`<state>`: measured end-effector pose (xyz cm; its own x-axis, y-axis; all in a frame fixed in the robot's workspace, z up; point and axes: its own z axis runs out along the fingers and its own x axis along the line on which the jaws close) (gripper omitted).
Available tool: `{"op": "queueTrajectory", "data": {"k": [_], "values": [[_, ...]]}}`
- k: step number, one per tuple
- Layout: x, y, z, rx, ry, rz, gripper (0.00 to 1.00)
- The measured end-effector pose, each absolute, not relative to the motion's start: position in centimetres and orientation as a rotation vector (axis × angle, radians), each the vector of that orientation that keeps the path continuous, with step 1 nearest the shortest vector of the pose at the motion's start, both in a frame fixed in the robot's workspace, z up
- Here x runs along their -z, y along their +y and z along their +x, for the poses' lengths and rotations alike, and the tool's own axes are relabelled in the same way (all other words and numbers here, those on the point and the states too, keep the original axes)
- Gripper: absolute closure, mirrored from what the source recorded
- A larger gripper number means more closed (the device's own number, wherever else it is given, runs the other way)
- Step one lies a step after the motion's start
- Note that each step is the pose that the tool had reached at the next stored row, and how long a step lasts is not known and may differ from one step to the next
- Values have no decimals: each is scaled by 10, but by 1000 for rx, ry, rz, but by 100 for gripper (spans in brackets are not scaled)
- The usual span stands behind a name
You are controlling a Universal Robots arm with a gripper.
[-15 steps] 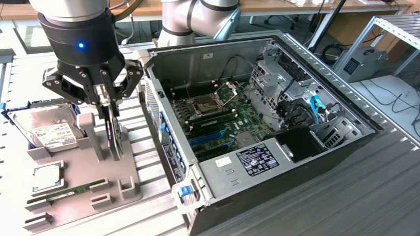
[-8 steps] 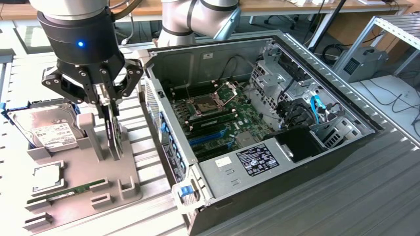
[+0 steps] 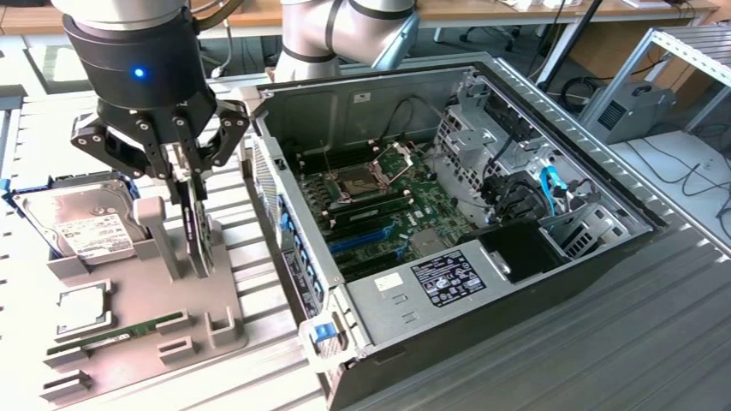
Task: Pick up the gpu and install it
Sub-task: 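Pick up the gpu and move the gpu toward the slot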
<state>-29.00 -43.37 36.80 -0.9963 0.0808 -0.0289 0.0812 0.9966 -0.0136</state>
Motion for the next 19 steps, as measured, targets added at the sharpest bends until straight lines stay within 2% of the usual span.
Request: {"op": "queueTrajectory", "data": {"k": [19], "values": [[-374, -434, -290, 23, 3111, 126, 73]]}}
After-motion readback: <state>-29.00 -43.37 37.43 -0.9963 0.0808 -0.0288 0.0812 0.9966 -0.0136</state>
